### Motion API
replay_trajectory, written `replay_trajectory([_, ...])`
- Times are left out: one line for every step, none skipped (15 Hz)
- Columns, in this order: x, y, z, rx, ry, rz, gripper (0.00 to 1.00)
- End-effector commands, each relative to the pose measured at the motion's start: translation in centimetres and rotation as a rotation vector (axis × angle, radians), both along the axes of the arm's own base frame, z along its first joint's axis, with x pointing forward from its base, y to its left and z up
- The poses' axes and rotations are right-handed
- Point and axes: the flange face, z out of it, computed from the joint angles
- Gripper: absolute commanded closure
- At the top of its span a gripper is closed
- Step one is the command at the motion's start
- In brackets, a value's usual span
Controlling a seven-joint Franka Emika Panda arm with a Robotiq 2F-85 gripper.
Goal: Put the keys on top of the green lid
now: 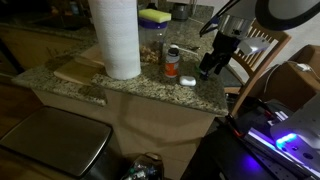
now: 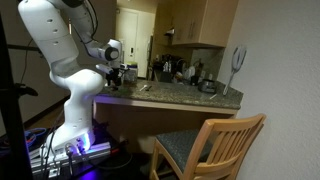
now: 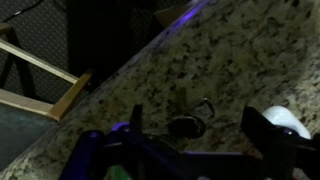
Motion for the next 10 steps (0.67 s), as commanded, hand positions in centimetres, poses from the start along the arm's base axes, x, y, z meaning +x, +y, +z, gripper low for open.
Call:
replay_trajectory([0.07, -0.06, 0.04, -0.021, -0.009, -0.012, 0.0])
replay_trajectory([0.11, -0.11, -0.02, -0.036, -0.014, -0.023, 0.0])
replay_trajectory([0.12, -0.13, -0.05, -0.041, -0.016, -0.028, 0.0])
replay_trajectory([0.28, -0.15, -0.09, -0.038, -0.012, -0.027, 0.0])
replay_trajectory([0.41, 0.0, 0.09, -0.037, -0.017, -0.028, 0.0])
replay_trajectory([0.35, 0.16, 0.08, -0.032, -0.021, -0.022, 0.0])
replay_trajectory([0.29, 0.39, 0.16, -0.024, -0.023, -0.012, 0.0])
replay_trajectory([0.25, 0.53, 0.25, -0.023, -0.025, -0.004, 0.25])
replay_trajectory([0.21, 0.63, 0.4, -0.024, -0.025, 0.0, 0.26])
replay_trajectory([0.31, 0.49, 0.16, -0.019, -0.026, 0.003, 0.33])
